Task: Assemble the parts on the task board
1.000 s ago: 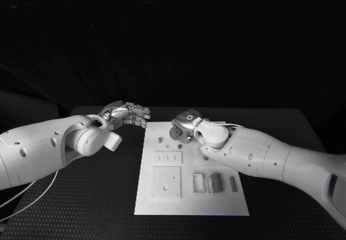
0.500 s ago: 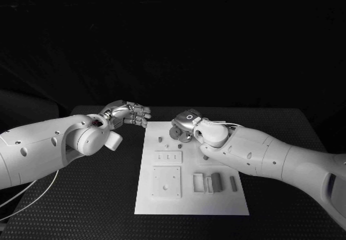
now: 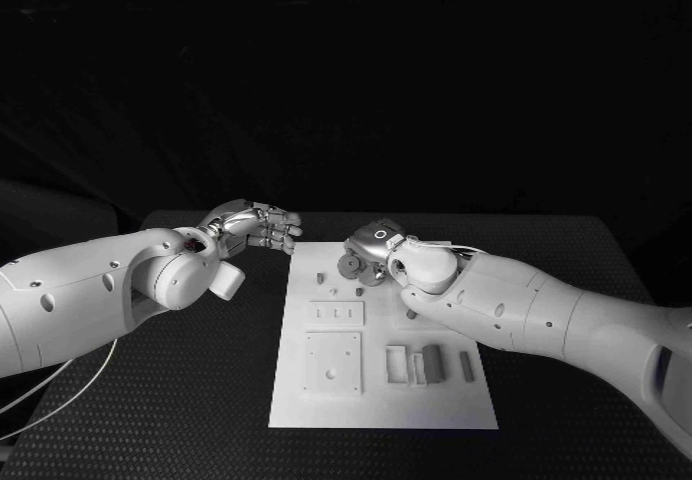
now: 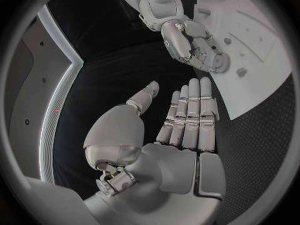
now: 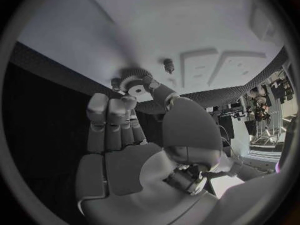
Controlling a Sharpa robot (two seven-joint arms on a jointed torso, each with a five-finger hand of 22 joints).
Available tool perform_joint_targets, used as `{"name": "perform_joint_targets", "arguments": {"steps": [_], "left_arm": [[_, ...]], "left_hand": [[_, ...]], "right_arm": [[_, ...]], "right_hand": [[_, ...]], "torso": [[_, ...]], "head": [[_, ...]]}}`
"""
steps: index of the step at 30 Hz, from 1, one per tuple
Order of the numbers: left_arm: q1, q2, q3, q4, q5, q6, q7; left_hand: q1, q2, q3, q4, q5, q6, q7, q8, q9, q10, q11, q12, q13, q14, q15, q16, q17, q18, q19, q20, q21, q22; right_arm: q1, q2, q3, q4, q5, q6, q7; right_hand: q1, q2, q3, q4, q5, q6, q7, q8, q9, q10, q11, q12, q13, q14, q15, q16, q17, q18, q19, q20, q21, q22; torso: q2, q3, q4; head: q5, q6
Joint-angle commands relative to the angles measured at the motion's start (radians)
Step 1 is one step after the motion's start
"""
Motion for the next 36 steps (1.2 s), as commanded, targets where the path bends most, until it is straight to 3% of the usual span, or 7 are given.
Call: {"name": "perform_joint_targets", "arguments": {"steps": [1, 12, 25, 36], "left_arm": [[0.002, 0.001, 0.001, 0.002, -0.002, 0.003, 0.008], [0.002, 0.001, 0.001, 0.002, -0.002, 0.003, 0.007], [0.002, -0.001, 0.001, 0.002, -0.002, 0.003, 0.007], [0.002, -0.004, 0.001, 0.002, -0.002, 0.002, 0.006]], "left_hand": [[-0.004, -0.004, -0.004, 0.001, 0.000, -0.002, 0.001, -0.006, -0.001, 0.007, 0.002, -0.004, 0.001, 0.002, 0.002, -0.003, 0.002, 0.011, 0.002, -0.005, -0.004, 0.001], [-0.003, -0.005, -0.004, 0.001, 0.000, -0.003, 0.001, -0.007, -0.001, 0.007, 0.002, -0.005, 0.001, 0.002, 0.002, -0.004, 0.003, 0.011, 0.003, -0.005, -0.005, 0.002], [-0.005, -0.005, -0.004, 0.002, 0.000, -0.004, 0.002, -0.007, -0.001, 0.007, 0.003, -0.006, 0.001, 0.003, 0.002, -0.005, 0.003, 0.010, 0.003, -0.004, -0.005, 0.002], [-0.006, -0.005, -0.004, 0.002, 0.000, -0.004, 0.002, -0.008, -0.001, 0.007, 0.003, -0.007, 0.001, 0.003, 0.002, -0.005, 0.004, 0.010, 0.003, -0.005, -0.005, 0.002]], "right_arm": [[-0.002, -0.003, -0.001, 0.001, 0.010, 0.020, 0.008], [-0.002, -0.009, -0.001, 0.002, 0.022, 0.017, 0.009], [-0.001, -0.018, -0.001, -0.021, 0.060, 0.032, 0.017], [-0.001, -0.053, -0.001, 0.024, 0.074, 0.004, 0.016]], "right_hand": [[0.004, -0.014, 0.002, 0.012, 0.002, -0.043, 0.027, -0.005, -0.001, -0.002, 0.005, -0.003, -0.002, -0.001, 0.005, -0.006, 0.002, 0.085, 0.003, -0.003, -0.003, 0.003], [0.009, -0.010, 0.004, 0.022, 0.002, -0.043, 0.030, -0.001, 0.002, -0.004, 0.007, -0.004, -0.006, 0.000, 0.007, -0.006, 0.002, 0.085, 0.004, -0.004, -0.004, 0.003], [-0.016, 0.014, -0.008, 0.052, 0.002, -0.037, 0.031, 0.010, 0.009, -0.005, 0.009, -0.001, -0.014, -0.001, 0.010, -0.005, 0.004, 0.085, 0.003, -0.002, -0.004, 0.005], [-0.025, 0.027, -0.015, 0.053, 0.002, -0.018, 0.027, 0.023, 0.015, -0.003, 0.005, 0.003, -0.018, 0.000, 0.005, -0.004, 0.006, 0.085, 0.002, -0.003, -0.003, 0.008]], "torso": [[0.000, -0.0003, -0.0002], [0.000, 0.0007, -0.0001], [0.000, 0.0010, -0.0004], [0.000, 0.0007, -0.0012]], "head": [[-0.001, 0.000], [-0.001, -0.002], [-0.002, -0.004], [-0.002, -0.005]]}}
